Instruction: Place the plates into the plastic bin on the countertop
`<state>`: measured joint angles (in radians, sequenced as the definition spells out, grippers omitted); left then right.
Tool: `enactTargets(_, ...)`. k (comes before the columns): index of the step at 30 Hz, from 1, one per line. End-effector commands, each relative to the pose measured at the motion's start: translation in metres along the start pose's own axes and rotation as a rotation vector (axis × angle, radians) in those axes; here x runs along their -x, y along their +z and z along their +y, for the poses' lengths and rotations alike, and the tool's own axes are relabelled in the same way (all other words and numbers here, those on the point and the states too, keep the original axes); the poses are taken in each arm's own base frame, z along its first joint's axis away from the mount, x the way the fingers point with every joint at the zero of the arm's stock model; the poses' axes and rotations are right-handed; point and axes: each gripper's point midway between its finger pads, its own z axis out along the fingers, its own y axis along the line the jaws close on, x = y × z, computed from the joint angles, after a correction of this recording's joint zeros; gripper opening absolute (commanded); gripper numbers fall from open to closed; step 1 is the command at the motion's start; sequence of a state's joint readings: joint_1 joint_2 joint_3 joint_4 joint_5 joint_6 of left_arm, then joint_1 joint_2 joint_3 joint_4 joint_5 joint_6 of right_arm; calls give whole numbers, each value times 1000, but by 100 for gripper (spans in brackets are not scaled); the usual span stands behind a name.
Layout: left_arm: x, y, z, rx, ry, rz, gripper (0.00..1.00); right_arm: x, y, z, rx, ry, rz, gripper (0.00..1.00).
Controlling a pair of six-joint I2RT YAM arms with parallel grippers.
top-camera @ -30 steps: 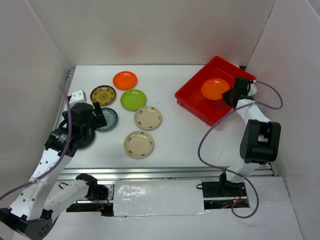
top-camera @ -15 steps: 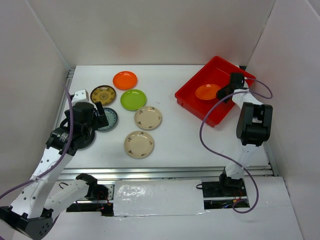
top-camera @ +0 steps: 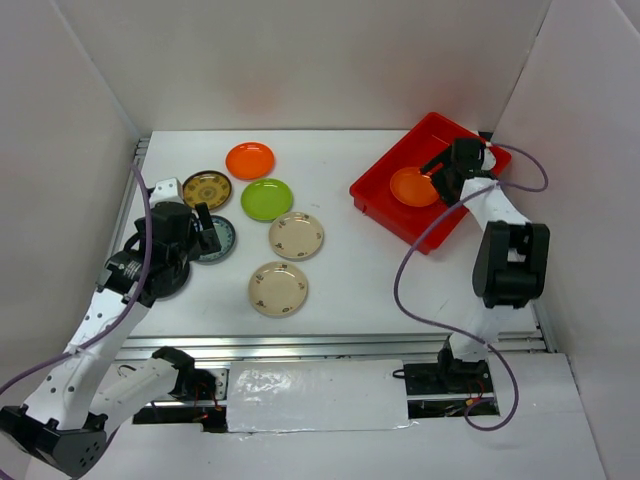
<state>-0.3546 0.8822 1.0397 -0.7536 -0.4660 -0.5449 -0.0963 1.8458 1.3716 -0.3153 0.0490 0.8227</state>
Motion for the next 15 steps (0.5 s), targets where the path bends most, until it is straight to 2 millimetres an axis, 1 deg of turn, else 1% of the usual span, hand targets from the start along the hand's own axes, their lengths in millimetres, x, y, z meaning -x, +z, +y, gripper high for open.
enactTargets(1,6,2,-2,-8,10,-22,99,28,-88,52,151,-93,-207,90)
enactTargets(2,5,2,-1,-6,9,-22,99,8,-103,69,203,-147,-199,90)
enactTargets(3,6,2,0,2,6,-26,99,-5,-115,76,243,-183,-184,90)
enactTargets(4,7,2,1,8,4,-28,99,-23,-129,78,291,-244,-161,90)
enactTargets(5,6,3,2,17,1,-24,99,-54,-143,94,370,-305,-112,90)
enactTargets(6,6,3,6,40,2,-22,99,-89,-144,89,408,-366,-20,90)
enactTargets(7,7,3,7,52,-6,-26,99,-107,-157,97,473,-405,-7,90)
enactTargets(8,7,4,9,67,-16,-23,99,-136,-165,101,535,-444,54,89)
enactTargets(9,7,4,12,83,-19,-26,99,-183,-181,106,622,-488,159,89)
enactTargets(10,7,3,16,109,-29,-28,99,-213,-180,98,668,-506,217,89)
enactTargets(11,9,2,17,115,-31,-33,99,-239,-183,92,693,-523,287,89)
enactTargets(12,8,2,17,114,-27,-31,99,-275,-190,83,730,-531,371,89)
enactTargets(14,9,2,14,92,-22,-35,99,-303,-183,79,745,-529,415,89)
enactTargets(15,8,1,13,86,-20,-34,99,-327,-176,64,714,-534,472,89)
